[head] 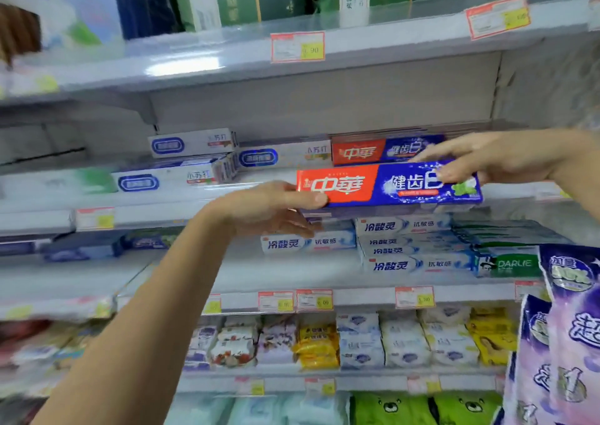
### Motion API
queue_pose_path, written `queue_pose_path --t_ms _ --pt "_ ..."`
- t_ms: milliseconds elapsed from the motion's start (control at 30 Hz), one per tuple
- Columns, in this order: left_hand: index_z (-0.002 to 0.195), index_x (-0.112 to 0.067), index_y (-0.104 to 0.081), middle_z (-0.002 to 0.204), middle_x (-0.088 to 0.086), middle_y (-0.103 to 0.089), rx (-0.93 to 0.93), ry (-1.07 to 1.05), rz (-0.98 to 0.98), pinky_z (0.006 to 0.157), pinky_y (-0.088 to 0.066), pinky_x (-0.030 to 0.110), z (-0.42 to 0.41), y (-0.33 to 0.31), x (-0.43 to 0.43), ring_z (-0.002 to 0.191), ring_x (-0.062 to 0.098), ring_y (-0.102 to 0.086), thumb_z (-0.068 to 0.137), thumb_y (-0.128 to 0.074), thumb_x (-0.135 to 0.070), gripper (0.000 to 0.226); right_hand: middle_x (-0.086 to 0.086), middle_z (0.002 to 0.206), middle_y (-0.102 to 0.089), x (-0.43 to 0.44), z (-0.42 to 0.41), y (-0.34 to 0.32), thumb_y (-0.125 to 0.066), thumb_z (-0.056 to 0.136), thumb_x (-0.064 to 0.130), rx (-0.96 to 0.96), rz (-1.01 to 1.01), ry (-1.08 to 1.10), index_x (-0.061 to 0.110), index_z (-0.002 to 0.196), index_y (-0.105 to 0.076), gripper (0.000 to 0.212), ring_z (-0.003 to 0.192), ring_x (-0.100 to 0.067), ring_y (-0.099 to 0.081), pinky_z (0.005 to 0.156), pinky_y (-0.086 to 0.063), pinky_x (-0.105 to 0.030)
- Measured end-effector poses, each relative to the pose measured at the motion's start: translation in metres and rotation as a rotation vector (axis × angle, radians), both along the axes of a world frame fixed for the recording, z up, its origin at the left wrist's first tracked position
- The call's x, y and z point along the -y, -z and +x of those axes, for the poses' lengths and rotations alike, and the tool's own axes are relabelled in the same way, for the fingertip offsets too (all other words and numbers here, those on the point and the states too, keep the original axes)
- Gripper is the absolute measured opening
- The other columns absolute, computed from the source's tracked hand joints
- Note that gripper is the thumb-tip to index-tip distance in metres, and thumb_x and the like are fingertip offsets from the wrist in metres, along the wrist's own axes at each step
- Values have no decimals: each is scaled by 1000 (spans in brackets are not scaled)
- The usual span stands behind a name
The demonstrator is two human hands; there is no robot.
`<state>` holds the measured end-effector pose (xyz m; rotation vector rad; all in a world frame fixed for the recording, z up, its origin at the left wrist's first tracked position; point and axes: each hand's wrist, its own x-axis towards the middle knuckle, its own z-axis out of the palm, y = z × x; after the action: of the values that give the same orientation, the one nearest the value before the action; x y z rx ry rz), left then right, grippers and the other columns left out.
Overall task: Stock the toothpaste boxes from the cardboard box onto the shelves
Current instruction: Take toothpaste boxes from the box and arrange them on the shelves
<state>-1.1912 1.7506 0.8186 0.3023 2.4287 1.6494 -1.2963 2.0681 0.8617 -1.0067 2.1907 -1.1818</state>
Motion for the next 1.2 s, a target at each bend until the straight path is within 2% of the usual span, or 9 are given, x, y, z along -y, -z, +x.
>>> queue_pose_path --t_ms 167,267,500,600,667,800,967,1100,1200 --pt "121 -18 -54 117 4 -66 -111 -121 -59 91 -52 29 13 16 -9 104 18 -66 66 -79 -51 69 12 113 -66 2 1 11 -88 41 51 -66 22 -6 38 113 -65 77 104 -14 -66 73 -57 -24" --pt "123 -24 -53 115 -5 -66 -227 -239 -89 92 -52 31 13 16 -18 103 12 -66 67 -75 -49 66 9 116 -64 0 -4 15 -84 56 37 -118 -135 58 38 115 -63 63 104 -9 -65 73 -56 -22" --pt "123 -23 -50 112 -8 -64 -370 -349 -25 72 -41 13 -17 -5 -40 99 3 -61 75 -75 -38 56 -5 128 -56 -6 -36 23 -94 35 33 -59 -492 206 30 124 -57 97 111 -19 -63 76 -58 -32" --pt "128 -20 -48 116 -4 -64 -367 -352 -49 74 -43 15 -34 -13 -45 99 7 -61 76 -76 -33 60 -2 123 -59 -6 -46 23 -95 37 31 -66 -534 268 31 120 -58 91 107 -19 -65 72 -59 -29" --pt "126 -18 -49 117 -3 -63 -355 -345 -75 82 -45 21 -48 -22 -47 100 10 -61 78 -75 -29 56 -5 124 -58 -3 -51 18 -85 56 17 -72 -530 316 29 121 -55 74 107 -19 -63 68 -59 -27" --pt "126 -16 -51 116 -1 -63 -283 -346 -165 96 -45 32 -80 -42 -52 102 14 -60 79 -75 -27 53 -5 129 -54 -2 -74 7 -71 72 1 -65 -450 384 24 132 -46 69 106 -17 -60 70 -59 -27" --pt "119 -13 -57 119 4 -64 -183 -349 -253 91 -44 30 -117 -36 -60 93 16 -57 75 -78 -12 48 -6 146 -43 -1 -99 7 -81 67 9 -230 -141 481 16 140 -41 84 130 -20 -44 110 -36 -41" --pt "126 -15 -52 126 6 -59 -147 -371 -339 97 -40 33 -136 -31 -68 108 22 -56 77 -77 -20 55 -12 135 -54 0 -112 12 -81 72 22 -303 66 643 4 137 -44 77 119 -26 -55 104 -42 -39" --pt "129 -13 -51 132 8 -56 -166 -439 -464 99 -40 32 -149 -30 -75 118 24 -54 80 -75 -27 57 -11 117 -66 4 -118 18 -80 73 32 -384 178 726 2 119 -61 58 101 -25 -62 92 -49 -38"
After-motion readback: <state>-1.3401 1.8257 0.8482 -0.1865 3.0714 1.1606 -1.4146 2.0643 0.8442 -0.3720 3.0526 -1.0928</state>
